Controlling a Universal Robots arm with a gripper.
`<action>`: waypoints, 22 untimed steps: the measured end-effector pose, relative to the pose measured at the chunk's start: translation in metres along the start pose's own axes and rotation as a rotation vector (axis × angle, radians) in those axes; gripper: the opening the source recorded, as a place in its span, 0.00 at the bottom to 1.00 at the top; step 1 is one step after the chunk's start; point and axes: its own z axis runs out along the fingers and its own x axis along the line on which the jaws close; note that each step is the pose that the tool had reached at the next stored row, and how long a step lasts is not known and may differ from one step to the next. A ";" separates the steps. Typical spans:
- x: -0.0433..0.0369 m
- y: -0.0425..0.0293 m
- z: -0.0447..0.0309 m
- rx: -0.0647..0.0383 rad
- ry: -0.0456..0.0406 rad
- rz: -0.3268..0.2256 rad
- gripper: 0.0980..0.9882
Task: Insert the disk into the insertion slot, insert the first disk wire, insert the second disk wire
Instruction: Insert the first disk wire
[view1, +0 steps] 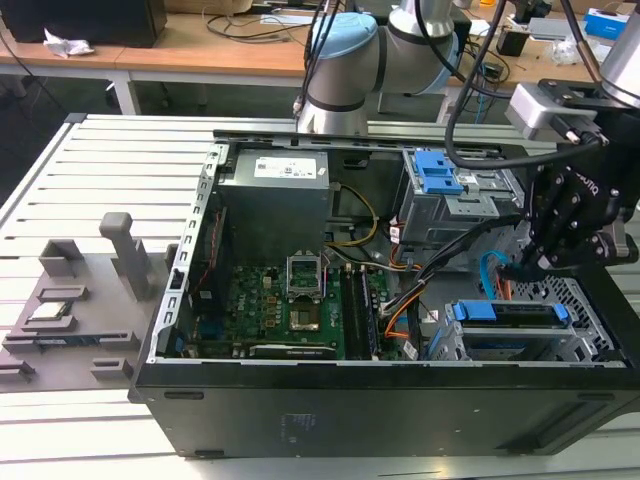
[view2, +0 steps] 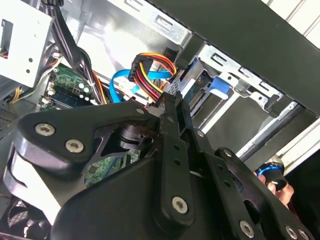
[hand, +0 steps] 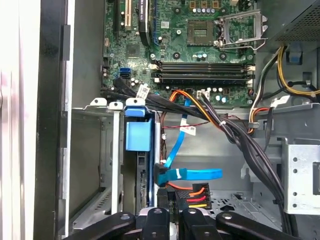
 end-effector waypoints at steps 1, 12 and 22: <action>0.0026 0.0000 0.0001 0.000 -0.0006 0.000 0.08; 0.0270 -0.0010 0.0043 0.000 -0.0092 0.000 0.08; 0.0246 -0.0051 0.0105 -0.002 -0.0190 0.005 0.08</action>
